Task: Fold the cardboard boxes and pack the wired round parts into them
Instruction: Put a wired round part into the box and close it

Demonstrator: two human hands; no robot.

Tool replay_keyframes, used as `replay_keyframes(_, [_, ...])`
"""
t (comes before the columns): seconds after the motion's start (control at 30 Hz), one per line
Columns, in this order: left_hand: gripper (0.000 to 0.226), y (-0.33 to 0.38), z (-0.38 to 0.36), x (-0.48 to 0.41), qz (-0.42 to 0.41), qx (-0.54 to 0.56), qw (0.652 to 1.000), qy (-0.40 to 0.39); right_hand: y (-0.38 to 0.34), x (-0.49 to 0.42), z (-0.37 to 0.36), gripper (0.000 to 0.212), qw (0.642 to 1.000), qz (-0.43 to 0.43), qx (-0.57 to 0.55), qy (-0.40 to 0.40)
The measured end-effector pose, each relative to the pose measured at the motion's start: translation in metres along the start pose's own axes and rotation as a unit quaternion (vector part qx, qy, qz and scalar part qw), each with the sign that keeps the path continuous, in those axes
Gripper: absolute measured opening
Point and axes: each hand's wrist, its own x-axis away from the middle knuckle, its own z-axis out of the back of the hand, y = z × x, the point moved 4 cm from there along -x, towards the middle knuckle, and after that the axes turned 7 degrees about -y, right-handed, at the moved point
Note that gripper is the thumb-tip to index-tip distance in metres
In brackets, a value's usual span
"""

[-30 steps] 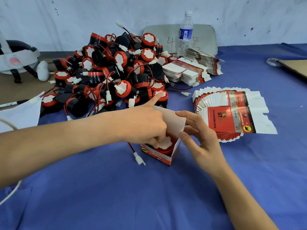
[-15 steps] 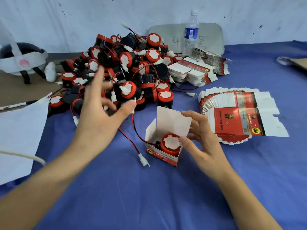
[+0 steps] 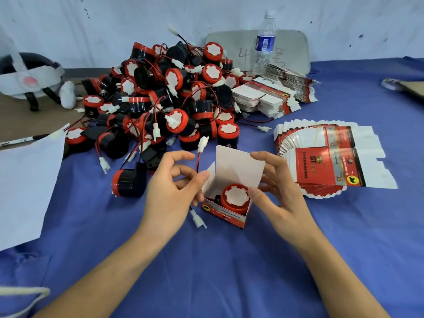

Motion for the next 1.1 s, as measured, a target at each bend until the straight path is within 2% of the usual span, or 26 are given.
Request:
replay_keyframes(0.1, [0.019, -0.014, -0.002, 0.005, 0.069, 0.051, 0.995, 0.043, -0.002, -0.001, 0.001, 0.047, 1.0, -0.003, -0.008, 0.0])
replay_keyframes(0.17, [0.004, -0.02, -0.002, 0.009, 0.086, 0.049, 0.994, 0.052, -0.006, -0.003, 0.002, 0.047, 1.0, -0.008, 0.0, -0.002])
replay_keyframes(0.27, [0.018, -0.015, -0.004, 0.015, 0.025, -0.02, 0.998, 0.058, -0.026, -0.014, 0.006, 0.045, 0.993, 0.022, 0.114, 0.003])
replay_keyframes(0.33, [0.015, -0.003, -0.005, 0.018, -0.063, -0.099, 0.991, 0.071, -0.047, -0.028, 0.005, 0.05, 0.973, 0.066, 0.218, -0.024])
replay_keyframes(0.4, [0.015, 0.006, -0.01, 0.02, -0.141, -0.171, 0.973, 0.068, -0.062, -0.048, -0.003, 0.055, 0.942, 0.082, 0.31, -0.101])
replay_keyframes(0.47, [0.017, 0.008, -0.012, 0.021, -0.176, -0.22, 0.958, 0.053, -0.067, -0.067, -0.014, 0.052, 0.913, 0.055, 0.361, -0.18])
replay_keyframes(0.53, [0.022, 0.007, -0.012, 0.02, -0.195, -0.262, 0.945, 0.032, -0.067, -0.078, -0.021, 0.041, 0.886, 0.029, 0.403, -0.225])
replay_keyframes(0.6, [0.024, 0.006, -0.012, 0.018, -0.208, -0.302, 0.93, -0.001, -0.068, -0.079, -0.022, 0.032, 0.87, 0.03, 0.435, -0.231])
replay_keyframes(0.67, [0.023, 0.006, -0.012, 0.016, -0.222, -0.329, 0.918, -0.022, -0.069, -0.072, -0.02, 0.033, 0.861, 0.03, 0.454, -0.23])
replay_keyframes(0.73, [0.028, 0.008, -0.01, 0.015, -0.241, -0.352, 0.904, -0.029, -0.066, -0.063, -0.017, 0.037, 0.817, 0.034, 0.528, -0.229])
replay_keyframes(0.8, [0.031, 0.011, -0.008, 0.015, -0.262, -0.411, 0.873, -0.022, -0.062, -0.054, -0.015, 0.032, 0.777, 0.046, 0.589, -0.219])
replay_keyframes(0.87, [0.031, 0.012, -0.007, 0.015, -0.266, -0.459, 0.848, -0.015, -0.068, -0.049, -0.01, 0.027, 0.77, 0.072, 0.607, -0.184])
replay_keyframes(0.93, [0.032, 0.012, -0.009, 0.014, -0.263, -0.479, 0.837, -0.016, -0.075, -0.044, -0.008, 0.022, 0.772, 0.123, 0.604, -0.154])
replay_keyframes(1.0, [0.029, 0.011, -0.012, 0.011, -0.254, -0.49, 0.833, -0.023, -0.082, -0.04, -0.013, 0.017, 0.769, 0.149, 0.593, -0.186])
replay_keyframes(1.1, [0.016, 0.007, -0.016, 0.006, -0.216, -0.491, 0.842, -0.057, -0.081, -0.043, -0.021, 0.018, 0.749, 0.064, 0.601, -0.271])
